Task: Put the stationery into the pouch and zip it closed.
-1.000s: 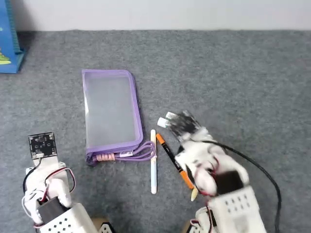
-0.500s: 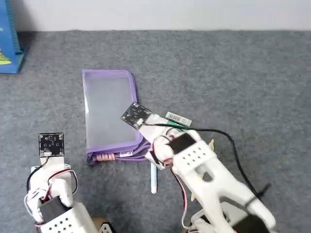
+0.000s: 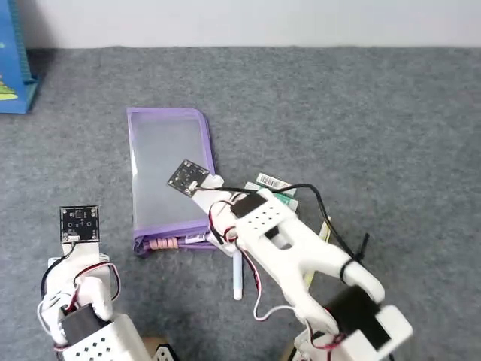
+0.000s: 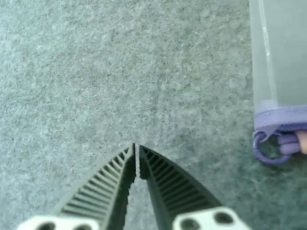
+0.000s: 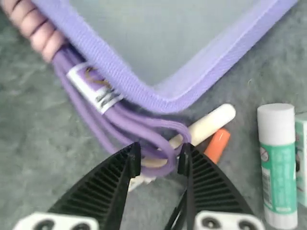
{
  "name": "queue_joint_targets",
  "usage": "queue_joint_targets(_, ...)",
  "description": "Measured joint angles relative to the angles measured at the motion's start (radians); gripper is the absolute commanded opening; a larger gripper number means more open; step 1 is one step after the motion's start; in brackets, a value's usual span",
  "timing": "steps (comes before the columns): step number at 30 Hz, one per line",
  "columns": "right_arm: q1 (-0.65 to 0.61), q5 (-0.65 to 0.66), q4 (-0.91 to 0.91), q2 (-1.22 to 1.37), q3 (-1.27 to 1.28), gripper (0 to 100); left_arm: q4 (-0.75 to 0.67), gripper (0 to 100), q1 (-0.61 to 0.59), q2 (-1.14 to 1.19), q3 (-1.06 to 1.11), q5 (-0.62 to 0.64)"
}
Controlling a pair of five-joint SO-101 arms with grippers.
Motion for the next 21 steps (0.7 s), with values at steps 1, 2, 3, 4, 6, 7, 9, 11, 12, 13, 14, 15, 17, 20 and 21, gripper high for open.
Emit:
queue_joint_targets(1, 0.000, -0.006, -0.015, 0.015, -0.003, 13.6, 0.000, 1, 0.000, 0.000, 0.000, 0.000)
queue_joint_targets(2, -0.002, -0.006, -0.029, 0.029, -0.008, 11.5, 0.000, 1, 0.000, 0.000, 0.000, 0.000)
queue_joint_targets(3, -0.002, -0.008, -0.043, 0.041, -0.011, 8.3, 0.000, 1, 0.000, 0.000, 0.000, 0.000)
queue_joint_targets(4, -0.002, -0.008, -0.055, 0.052, -0.015, 4.3, 0.000, 1, 0.000, 0.000, 0.000, 0.000)
queue_joint_targets(6, 0.002, -0.008, -0.071, 0.063, -0.018, 0.8, 0.000, 1, 0.000, 0.000, 0.000, 0.000)
queue_joint_targets(7, 0.003, -0.008, -0.072, 0.066, -0.017, 1.7, 0.000, 1, 0.000, 0.000, 0.000, 0.000)
queue_joint_targets(9, 0.003, -0.008, -0.072, 0.069, -0.017, 0.7, 0.000, 1, 0.000, 0.000, 0.000, 0.000)
queue_joint_targets(11, 0.015, -0.008, -0.072, 0.068, -0.018, 0.9, 0.000, 1, 0.000, 0.000, 0.000, 0.000)
queue_joint_targets(12, 0.031, -0.008, -0.072, 0.068, -0.017, 0.9, 0.000, 1, 0.000, 0.000, 0.000, 0.000)
queue_joint_targets(13, 0.046, -0.008, -0.072, 0.068, -0.017, 0.9, 0.000, 1, 0.000, 0.000, 0.000, 0.000)
queue_joint_targets(14, 0.064, -0.008, -0.064, 0.066, -0.018, 0.9, 0.000, 1, 0.000, 0.000, 0.000, 0.000)
queue_joint_targets(15, 0.083, 0.002, -0.048, 0.060, -0.018, 0.9, 0.000, 1, 0.000, 0.000, 0.005, 0.000)
queue_joint_targets(17, 0.121, 0.026, 0.009, 0.017, -0.018, 0.9, 0.000, 1, 0.000, 0.000, 0.008, 0.000)
queue_joint_targets(20, 0.183, 0.043, 0.106, -0.087, -0.031, 0.9, 0.000, 1, 0.000, 0.000, 0.008, 0.000)
queue_joint_targets(21, 0.199, 0.052, 0.132, -0.129, -0.031, 0.9, 0.000, 1, 0.000, 0.000, 0.008, 0.000)
